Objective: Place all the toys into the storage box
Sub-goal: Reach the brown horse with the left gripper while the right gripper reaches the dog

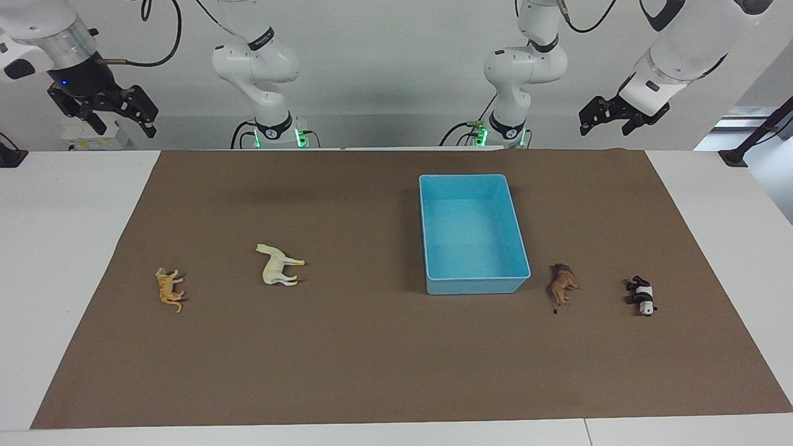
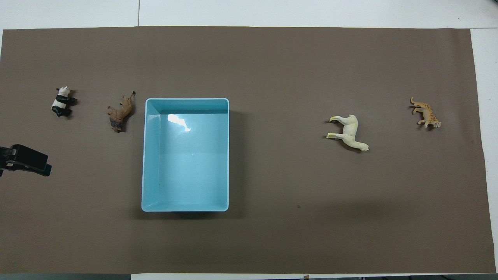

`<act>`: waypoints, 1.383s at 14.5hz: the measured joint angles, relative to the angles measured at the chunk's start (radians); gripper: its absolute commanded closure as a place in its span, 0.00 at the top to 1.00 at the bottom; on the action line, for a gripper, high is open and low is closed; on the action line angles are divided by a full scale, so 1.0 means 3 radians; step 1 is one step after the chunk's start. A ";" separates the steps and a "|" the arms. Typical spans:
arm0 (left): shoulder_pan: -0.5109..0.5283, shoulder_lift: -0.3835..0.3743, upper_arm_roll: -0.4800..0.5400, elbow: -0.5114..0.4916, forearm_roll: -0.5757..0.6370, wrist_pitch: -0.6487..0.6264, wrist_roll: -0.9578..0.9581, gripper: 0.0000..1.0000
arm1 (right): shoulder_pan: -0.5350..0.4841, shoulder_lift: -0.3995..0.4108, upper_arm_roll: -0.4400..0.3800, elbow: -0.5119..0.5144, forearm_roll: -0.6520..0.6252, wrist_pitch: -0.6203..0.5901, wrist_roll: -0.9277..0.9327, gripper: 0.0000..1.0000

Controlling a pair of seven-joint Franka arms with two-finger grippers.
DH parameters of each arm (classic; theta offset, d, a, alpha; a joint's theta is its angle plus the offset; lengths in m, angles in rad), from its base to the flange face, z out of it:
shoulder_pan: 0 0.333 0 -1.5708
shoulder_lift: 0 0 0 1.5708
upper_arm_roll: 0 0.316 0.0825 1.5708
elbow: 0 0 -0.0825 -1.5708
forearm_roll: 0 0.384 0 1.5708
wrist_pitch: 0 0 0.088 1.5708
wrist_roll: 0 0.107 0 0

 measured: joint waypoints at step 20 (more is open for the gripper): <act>-0.0145 0.0573 -0.0062 -0.0592 0.0000 0.2201 0.0108 1.00 | -0.0208 0.0065 -0.0017 -0.0671 0.0000 0.0953 -0.0614 1.00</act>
